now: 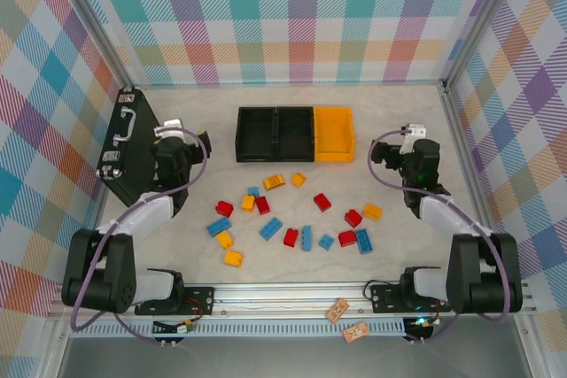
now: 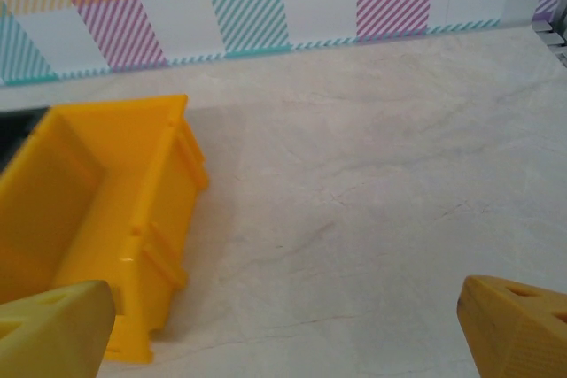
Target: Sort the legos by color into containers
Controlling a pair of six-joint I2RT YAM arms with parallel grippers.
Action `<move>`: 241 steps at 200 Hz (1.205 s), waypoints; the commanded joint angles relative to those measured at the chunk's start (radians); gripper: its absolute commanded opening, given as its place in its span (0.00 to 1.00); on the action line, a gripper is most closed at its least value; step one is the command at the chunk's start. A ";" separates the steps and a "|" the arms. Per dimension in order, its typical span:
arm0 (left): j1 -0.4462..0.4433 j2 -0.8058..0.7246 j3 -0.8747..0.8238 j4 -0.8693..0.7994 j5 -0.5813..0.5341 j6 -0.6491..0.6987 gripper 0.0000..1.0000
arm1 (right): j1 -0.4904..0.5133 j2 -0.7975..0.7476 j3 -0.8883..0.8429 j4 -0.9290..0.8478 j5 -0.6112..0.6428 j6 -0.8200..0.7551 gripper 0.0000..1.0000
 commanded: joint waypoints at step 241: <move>-0.390 -0.426 -0.050 -0.872 0.459 -0.644 0.71 | 0.551 0.114 0.393 -1.083 0.045 0.328 0.69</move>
